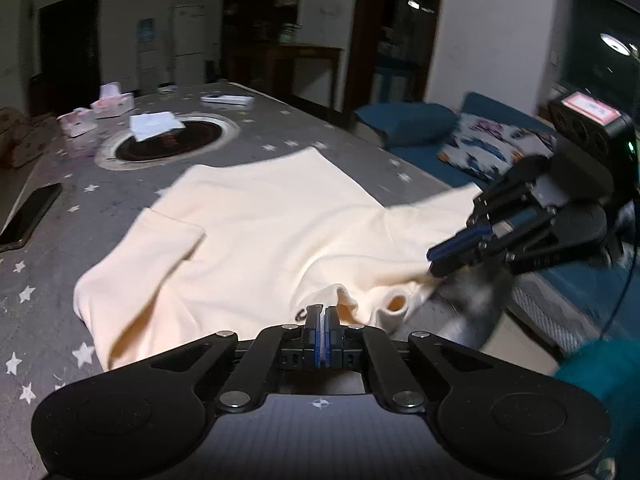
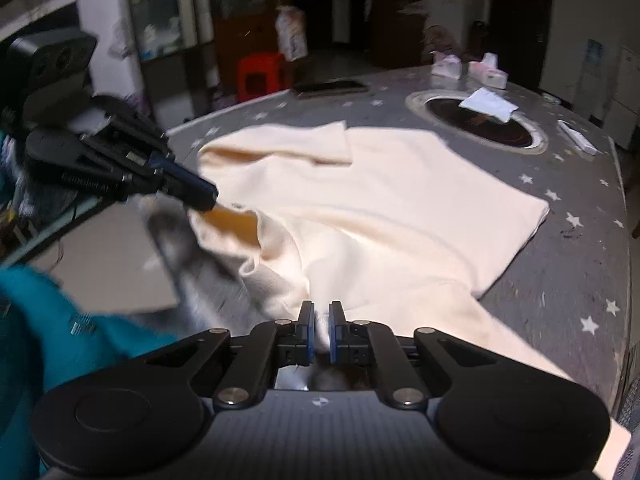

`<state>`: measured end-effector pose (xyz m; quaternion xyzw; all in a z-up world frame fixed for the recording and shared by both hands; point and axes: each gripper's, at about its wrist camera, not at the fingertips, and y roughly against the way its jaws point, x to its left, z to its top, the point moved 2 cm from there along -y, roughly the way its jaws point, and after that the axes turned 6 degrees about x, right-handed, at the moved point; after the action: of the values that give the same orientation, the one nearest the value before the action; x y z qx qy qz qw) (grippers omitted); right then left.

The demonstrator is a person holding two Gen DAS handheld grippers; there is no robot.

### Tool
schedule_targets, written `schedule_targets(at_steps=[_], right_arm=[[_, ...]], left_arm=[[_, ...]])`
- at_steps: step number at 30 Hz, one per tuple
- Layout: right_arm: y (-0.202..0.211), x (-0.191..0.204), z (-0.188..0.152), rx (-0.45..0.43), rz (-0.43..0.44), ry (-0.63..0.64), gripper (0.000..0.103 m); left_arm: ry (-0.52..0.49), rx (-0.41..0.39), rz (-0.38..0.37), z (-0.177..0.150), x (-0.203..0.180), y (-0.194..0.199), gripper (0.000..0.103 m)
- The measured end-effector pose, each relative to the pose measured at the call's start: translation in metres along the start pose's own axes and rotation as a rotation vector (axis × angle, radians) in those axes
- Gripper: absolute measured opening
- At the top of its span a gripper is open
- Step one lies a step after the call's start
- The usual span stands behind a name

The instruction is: Fold clothes

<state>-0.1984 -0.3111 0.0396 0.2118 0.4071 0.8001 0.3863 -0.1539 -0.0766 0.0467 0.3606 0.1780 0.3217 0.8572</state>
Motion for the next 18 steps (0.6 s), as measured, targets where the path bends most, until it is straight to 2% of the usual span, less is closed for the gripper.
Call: schedule_targets(at_steps=[5, 9, 14, 18], right_arm=[[0.003, 0.006, -0.012, 0.068, 0.051, 0.024, 0.007], [0.014, -0.001, -0.006, 0.036, 0.072, 0.003, 0.011], [0.012, -0.009, 0.011, -0.038, 0.062, -0.035, 0.012], [-0.011, -0.011, 0.021, -0.045, 0.08, -0.063, 0.013]], left_arm=[[-0.019, 0.047, -0.036, -0.011, 0.001, -0.003, 0.003], [-0.022, 0.023, -0.06, -0.008, 0.007, 0.005, 0.005], [0.008, -0.033, -0.004, 0.013, 0.02, 0.006, 0.005], [0.065, -0.03, 0.05, 0.033, 0.038, -0.014, 0.005]])
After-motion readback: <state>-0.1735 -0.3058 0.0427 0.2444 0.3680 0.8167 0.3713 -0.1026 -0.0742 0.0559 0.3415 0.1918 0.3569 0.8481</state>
